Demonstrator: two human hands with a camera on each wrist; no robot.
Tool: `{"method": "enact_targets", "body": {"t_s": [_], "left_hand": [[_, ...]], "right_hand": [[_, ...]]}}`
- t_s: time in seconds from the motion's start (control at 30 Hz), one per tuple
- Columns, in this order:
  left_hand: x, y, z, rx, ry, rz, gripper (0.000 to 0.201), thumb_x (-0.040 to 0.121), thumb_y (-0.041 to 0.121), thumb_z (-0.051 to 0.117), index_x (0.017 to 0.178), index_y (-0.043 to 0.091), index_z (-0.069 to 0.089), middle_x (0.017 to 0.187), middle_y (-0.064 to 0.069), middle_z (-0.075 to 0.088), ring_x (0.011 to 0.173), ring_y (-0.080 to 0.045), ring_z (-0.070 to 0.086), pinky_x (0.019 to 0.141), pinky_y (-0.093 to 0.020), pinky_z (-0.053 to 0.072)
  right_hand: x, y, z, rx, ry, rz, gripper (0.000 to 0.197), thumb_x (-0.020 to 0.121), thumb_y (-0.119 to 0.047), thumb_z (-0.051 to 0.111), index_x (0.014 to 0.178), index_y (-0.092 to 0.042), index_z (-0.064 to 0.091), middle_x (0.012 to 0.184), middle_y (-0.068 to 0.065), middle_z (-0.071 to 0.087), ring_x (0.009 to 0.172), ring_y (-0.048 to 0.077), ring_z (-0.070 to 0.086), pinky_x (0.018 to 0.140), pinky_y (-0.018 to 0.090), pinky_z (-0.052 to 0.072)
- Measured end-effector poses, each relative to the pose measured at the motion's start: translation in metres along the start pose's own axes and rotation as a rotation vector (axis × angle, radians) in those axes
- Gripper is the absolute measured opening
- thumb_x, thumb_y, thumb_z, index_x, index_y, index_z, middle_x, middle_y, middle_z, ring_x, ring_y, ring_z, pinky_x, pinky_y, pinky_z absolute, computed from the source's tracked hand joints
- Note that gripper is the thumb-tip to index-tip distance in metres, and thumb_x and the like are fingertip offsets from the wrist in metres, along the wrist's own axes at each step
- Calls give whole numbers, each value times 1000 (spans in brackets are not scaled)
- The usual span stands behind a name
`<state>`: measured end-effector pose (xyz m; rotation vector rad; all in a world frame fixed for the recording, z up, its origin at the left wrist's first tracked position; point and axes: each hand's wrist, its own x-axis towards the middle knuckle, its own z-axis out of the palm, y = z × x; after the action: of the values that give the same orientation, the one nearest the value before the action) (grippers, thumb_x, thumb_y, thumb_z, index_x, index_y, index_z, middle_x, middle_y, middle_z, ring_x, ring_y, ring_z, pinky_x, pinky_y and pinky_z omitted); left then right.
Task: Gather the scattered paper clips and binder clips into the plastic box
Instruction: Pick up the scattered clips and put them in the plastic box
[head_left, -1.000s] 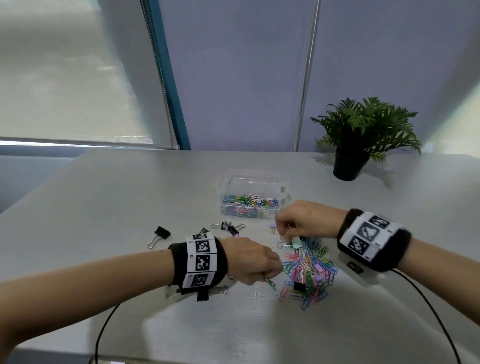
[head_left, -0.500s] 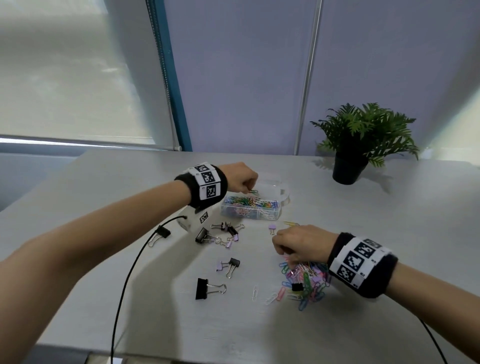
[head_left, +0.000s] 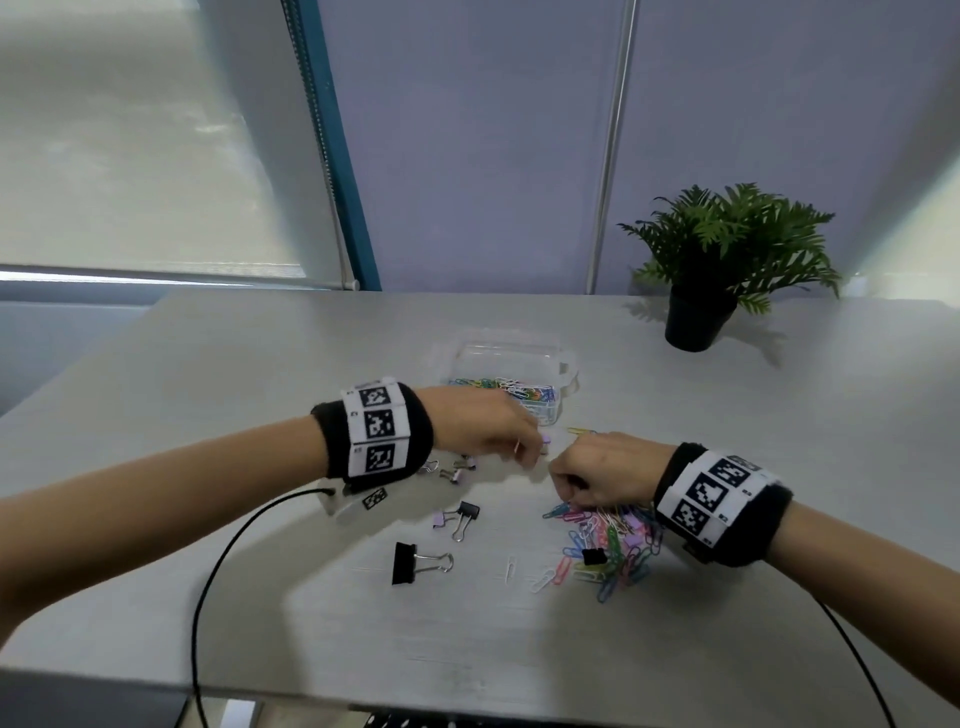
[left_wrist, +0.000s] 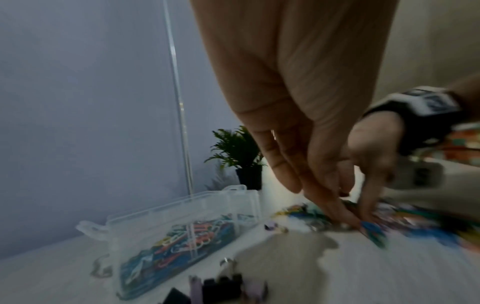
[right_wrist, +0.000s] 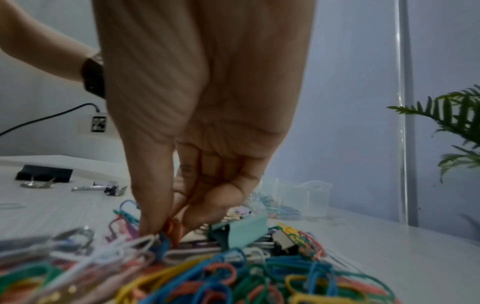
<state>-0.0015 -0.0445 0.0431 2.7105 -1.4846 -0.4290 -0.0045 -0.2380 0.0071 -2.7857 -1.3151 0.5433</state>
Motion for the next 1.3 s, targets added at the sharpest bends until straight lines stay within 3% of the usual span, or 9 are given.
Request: {"method": "enact_targets", "body": {"t_s": [0.13, 0.27, 0.43, 0.53, 0.77, 0.93, 1.03, 1.13, 1.3], "left_hand": [[-10, 27, 20, -28, -94, 86, 20, 88, 10, 58, 107, 8, 63, 106, -7, 63, 92, -24, 62, 68, -30, 46], [-9, 45, 38, -21, -140, 202, 41, 89, 11, 55, 129, 17, 51, 119, -6, 55, 92, -19, 61, 55, -19, 37], [7, 52, 36, 35, -110, 295, 54, 84, -1, 55, 134, 18, 48, 118, -8, 53, 89, -16, 62, 58, -26, 43], [18, 55, 37, 58, -101, 351, 57, 79, -3, 57, 131, 20, 51, 116, -8, 53, 87, -8, 55, 54, -25, 44], [37, 54, 40, 149, -88, 418, 46, 77, 8, 62, 121, 16, 58, 108, -12, 54, 95, -23, 57, 52, -26, 44], [45, 43, 40, 96, -56, 316, 37, 81, 7, 61, 118, 11, 60, 115, -11, 57, 97, -26, 59, 56, -26, 41], [45, 38, 41, 60, -29, 296, 29, 83, 8, 61, 112, 10, 62, 113, -8, 60, 93, -20, 61, 53, -16, 33], [46, 38, 46, 84, 10, 334, 17, 80, 2, 61, 94, 11, 64, 104, -3, 61, 87, -14, 63, 53, -20, 42], [44, 39, 50, 94, 46, 318, 6, 84, 5, 58, 84, 7, 63, 100, -7, 61, 88, -20, 62, 55, -20, 35]], "right_hand": [[4, 6, 0, 122, 39, 7, 5, 79, -14, 64, 84, -14, 63, 70, -9, 54, 63, 5, 48, 54, 12, 35], [3, 13, -6, 269, 123, 0, 6, 79, -14, 69, 84, -10, 67, 71, -6, 60, 57, -5, 50, 56, 4, 38], [-2, 23, -21, 410, 222, 63, 9, 78, -13, 72, 78, -16, 64, 63, -13, 58, 53, -13, 52, 55, 3, 38], [-3, 28, -27, 465, 269, 80, 11, 77, -11, 73, 77, -16, 63, 63, -12, 59, 53, -12, 53, 56, 2, 38], [7, 27, -29, 489, 308, 73, 11, 76, -11, 73, 78, -16, 64, 64, -12, 60, 53, -13, 53, 56, 1, 38], [15, 36, -32, 488, 360, 101, 8, 76, -10, 73, 82, -12, 67, 67, -11, 61, 55, -14, 53, 58, 2, 40], [14, 49, -33, 507, 397, 156, 10, 75, -11, 74, 77, -17, 66, 65, -11, 62, 54, -13, 53, 59, 4, 41], [10, 59, -33, 589, 422, 185, 17, 75, -8, 74, 71, -21, 63, 64, -5, 64, 54, -6, 55, 62, 11, 46], [17, 59, -40, 652, 451, 203, 21, 75, -6, 73, 67, -21, 62, 64, 1, 63, 62, 10, 56, 65, 23, 47]]}}
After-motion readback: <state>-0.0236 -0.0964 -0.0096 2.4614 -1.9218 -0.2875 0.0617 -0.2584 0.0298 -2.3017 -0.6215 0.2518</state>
